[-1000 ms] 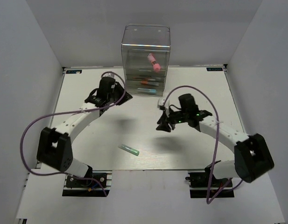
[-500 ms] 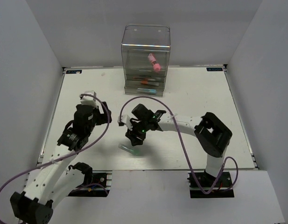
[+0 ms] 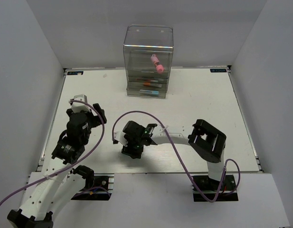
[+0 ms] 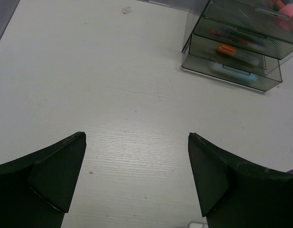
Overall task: Sort the stationery into containers
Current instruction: Grab a piece of stationery with the right arm, then place the stationery into the container
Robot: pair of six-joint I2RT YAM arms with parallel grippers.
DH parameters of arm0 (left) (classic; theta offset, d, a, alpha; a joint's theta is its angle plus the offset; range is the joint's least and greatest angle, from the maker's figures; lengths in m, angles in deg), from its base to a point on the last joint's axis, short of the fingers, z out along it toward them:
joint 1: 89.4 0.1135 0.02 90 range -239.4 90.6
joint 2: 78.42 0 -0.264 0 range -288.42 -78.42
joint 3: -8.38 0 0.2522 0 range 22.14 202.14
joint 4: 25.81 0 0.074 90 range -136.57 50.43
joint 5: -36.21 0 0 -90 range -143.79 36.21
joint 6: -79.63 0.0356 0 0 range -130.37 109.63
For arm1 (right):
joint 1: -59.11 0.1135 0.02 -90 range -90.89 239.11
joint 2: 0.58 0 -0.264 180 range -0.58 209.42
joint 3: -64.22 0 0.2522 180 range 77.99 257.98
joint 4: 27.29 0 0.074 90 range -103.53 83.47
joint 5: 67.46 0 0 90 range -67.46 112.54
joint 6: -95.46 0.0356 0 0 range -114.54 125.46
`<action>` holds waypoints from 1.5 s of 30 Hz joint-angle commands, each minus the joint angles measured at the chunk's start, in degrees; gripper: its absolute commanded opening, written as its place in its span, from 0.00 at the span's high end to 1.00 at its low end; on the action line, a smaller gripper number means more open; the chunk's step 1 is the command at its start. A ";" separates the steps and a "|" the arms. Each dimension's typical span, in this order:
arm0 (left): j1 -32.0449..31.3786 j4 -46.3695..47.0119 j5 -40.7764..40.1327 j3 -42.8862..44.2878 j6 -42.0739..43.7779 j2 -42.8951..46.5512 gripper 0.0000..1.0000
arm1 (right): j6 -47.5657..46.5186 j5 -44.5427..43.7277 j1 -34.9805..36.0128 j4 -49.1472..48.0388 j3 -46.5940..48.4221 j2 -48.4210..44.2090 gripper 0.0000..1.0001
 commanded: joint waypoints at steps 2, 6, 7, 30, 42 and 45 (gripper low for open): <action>-0.02 -0.05 -1.87 -0.08 0.12 0.94 0.02 | 0.65 -6.97 1.48 0.05 -0.66 2.63 0.42; -0.02 -0.05 -1.87 -0.08 0.12 0.94 0.02 | -0.23 -8.03 1.75 -0.21 -2.33 3.08 0.64; -0.02 -0.05 -1.87 -0.08 0.12 1.46 0.02 | -0.41 -8.38 1.40 -0.39 -3.03 2.90 0.69; -0.02 -0.05 -0.82 -0.61 0.12 2.00 0.02 | -39.16 -31.06 -21.28 -18.14 16.97 2.63 1.00; -0.02 -0.05 -0.82 -0.61 0.64 0.94 0.02 | -49.19 -30.27 -27.78 -23.24 31.40 16.86 1.00; -0.02 -0.05 -0.82 -0.61 0.64 0.42 0.02 | -49.36 -28.95 -28.84 -22.46 33.43 18.63 1.00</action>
